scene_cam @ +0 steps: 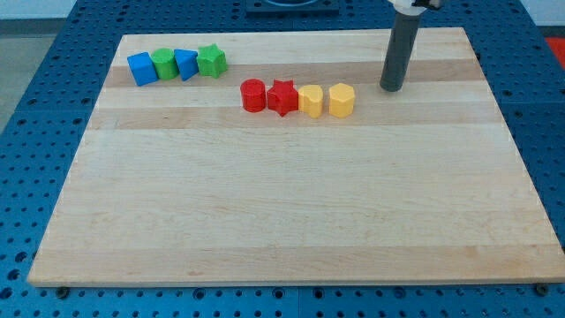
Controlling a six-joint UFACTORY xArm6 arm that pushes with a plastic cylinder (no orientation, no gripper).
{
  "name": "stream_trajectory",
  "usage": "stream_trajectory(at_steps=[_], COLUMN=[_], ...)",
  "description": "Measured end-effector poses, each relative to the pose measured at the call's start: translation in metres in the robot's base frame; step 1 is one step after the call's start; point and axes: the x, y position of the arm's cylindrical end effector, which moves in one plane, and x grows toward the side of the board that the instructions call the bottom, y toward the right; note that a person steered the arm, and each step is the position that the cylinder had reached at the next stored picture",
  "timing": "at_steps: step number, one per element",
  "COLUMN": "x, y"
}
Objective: Move the green star closer to the red circle
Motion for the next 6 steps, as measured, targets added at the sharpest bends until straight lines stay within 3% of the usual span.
stream_trajectory(at_steps=[1,2,4,5,6], x=[-0.006,-0.067,-0.076,-0.081,-0.081], y=[-0.005,-0.042,-0.086,-0.167,-0.202])
